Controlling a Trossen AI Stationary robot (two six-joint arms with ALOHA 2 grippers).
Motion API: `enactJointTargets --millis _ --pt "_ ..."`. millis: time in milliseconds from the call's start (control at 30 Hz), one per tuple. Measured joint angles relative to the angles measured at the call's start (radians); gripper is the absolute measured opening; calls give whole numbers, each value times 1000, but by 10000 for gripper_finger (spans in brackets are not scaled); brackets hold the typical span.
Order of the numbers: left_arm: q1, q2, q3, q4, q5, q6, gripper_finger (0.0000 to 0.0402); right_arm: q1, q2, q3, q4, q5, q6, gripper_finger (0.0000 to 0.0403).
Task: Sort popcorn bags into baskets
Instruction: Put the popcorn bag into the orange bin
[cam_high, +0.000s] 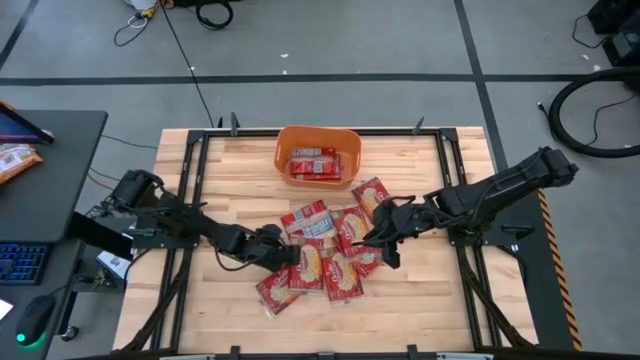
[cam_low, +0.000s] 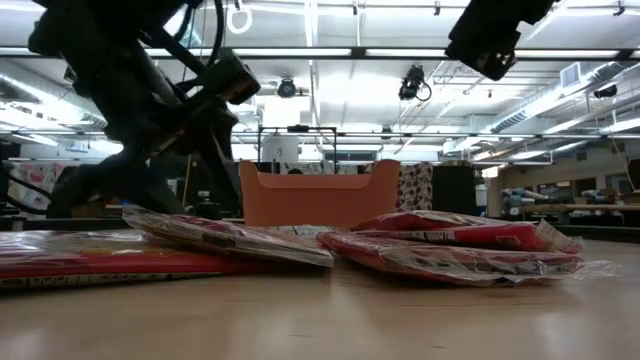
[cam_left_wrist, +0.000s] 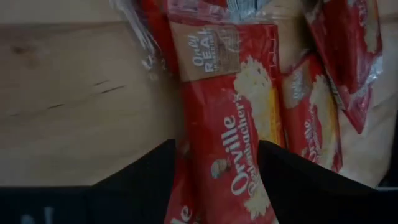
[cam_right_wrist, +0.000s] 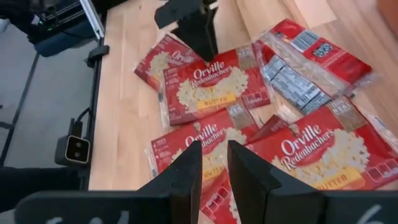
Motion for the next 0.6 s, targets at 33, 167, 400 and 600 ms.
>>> enactJointTargets --millis 33,167,400,600 --pt "0 1 -1 -8 3 0 233 1 10 0 1 0 -5 82" --pt "2 22 -1 10 2 2 235 5 72 0 13 -9 -53 82" --pt "5 90 -1 171 4 27 226 5 194 0 22 -12 -78 82" --pt "5 121 0 222 -1 27 213 -22 313 0 53 4 -128 82"
